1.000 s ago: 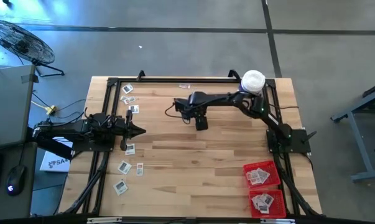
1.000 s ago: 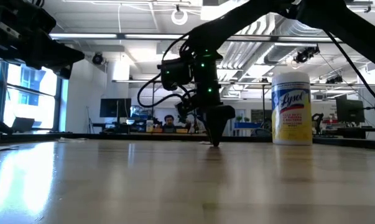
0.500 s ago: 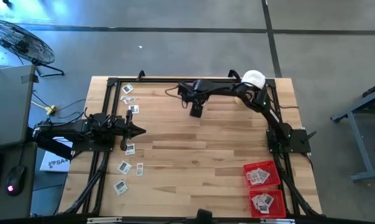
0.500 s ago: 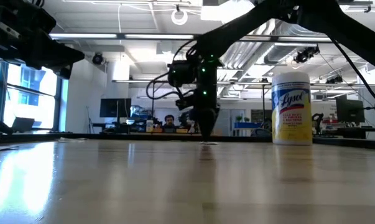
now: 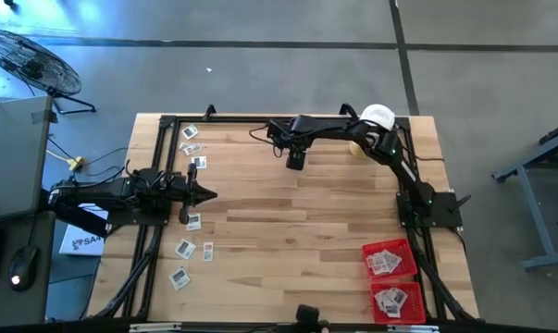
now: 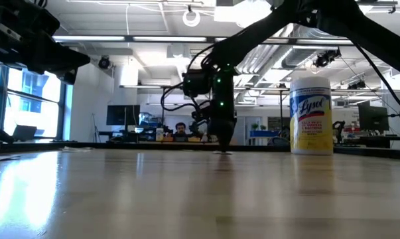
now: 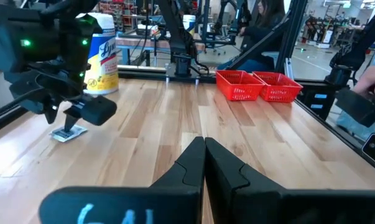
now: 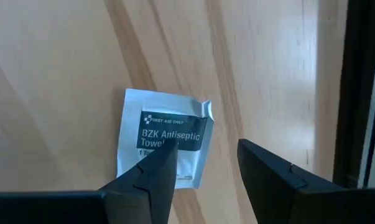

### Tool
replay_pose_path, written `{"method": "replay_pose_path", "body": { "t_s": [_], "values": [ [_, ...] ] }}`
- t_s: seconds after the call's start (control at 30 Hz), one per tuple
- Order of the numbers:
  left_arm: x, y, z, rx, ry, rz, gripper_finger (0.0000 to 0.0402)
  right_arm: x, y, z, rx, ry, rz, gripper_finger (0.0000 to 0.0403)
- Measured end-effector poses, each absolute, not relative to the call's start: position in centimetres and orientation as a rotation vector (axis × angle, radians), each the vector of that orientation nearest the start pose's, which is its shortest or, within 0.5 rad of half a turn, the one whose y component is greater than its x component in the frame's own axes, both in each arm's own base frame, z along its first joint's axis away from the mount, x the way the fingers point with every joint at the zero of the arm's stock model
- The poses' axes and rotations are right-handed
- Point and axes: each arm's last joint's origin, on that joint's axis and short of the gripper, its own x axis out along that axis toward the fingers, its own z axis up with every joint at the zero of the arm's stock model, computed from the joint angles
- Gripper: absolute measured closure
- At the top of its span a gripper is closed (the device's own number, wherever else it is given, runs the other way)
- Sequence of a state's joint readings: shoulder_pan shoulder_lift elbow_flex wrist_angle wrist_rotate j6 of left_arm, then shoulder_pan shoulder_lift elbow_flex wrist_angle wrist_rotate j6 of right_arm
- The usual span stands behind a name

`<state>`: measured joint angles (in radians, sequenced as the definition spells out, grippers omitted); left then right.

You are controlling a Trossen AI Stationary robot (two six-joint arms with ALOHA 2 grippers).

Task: Pick & Place First Aid Supplies
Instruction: Put the white towelette pack into the bottom red bin

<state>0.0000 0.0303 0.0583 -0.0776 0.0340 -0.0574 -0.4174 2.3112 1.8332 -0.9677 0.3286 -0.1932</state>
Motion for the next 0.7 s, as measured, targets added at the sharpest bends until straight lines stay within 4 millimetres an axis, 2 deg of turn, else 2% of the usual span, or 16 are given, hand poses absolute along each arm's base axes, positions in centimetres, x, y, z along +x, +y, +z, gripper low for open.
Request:
{"method": "replay_pose_path", "body": {
  "t_s": [0.2,0.47,0.7],
  "values": [
    [9.6,-0.1,17.3,-0.058,0.051,-0.032,0.04,41.1,-16.7,13.6,-0.03,1.572,-0.307,0.0238],
    [9.6,-0.1,17.4,-0.058,0.051,-0.032,0.04,43.0,-9.9,13.4,0.006,1.557,-0.076,0.0238],
    [9.6,-0.1,17.4,-0.058,0.051,-0.033,0.04,44.2,-3.8,13.3,0.057,1.528,-0.003,0.0238]
  ]
}}
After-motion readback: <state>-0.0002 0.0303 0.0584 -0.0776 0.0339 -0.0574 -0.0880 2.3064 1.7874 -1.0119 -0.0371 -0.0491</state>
